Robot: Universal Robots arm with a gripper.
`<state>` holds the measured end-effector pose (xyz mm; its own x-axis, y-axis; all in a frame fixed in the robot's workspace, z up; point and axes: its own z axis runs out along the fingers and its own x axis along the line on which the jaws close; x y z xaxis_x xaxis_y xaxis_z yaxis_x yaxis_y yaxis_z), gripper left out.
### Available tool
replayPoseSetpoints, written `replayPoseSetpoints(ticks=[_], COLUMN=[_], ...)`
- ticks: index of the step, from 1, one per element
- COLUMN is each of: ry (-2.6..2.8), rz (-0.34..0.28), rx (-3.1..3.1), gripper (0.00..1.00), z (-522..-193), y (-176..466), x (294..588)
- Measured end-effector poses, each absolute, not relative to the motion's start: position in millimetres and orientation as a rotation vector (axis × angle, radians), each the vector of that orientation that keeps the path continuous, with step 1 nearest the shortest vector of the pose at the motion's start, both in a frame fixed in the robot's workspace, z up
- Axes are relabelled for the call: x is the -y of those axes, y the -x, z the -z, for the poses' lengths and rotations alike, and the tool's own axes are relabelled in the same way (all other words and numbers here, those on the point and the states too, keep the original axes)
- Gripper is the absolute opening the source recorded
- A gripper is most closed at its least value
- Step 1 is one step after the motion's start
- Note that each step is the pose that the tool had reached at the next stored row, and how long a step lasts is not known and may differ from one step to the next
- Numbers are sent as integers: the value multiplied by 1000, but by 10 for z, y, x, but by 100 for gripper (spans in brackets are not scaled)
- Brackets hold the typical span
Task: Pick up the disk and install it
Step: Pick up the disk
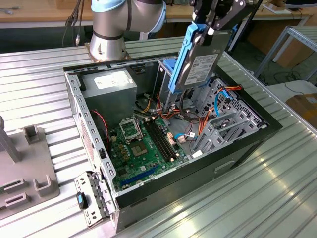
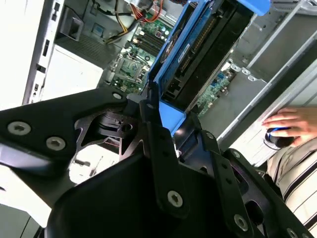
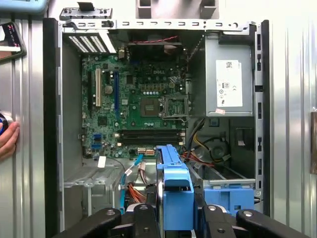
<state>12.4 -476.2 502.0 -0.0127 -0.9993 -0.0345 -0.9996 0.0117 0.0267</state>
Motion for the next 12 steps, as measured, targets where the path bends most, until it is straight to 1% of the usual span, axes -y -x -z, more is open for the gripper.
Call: replayPoseSetpoints(ticks=[3, 6, 8, 12], ry=[2203, 2203, 2203, 2203], rz=[-68, -68, -68, -68], rx=[-2230, -2230, -2230, -2230], gripper=[37, 37, 37, 37], z=[-5018, -5017, -5017, -5017], y=[-126, -128, -130, -130], x=[4999, 5121, 5182, 5198])
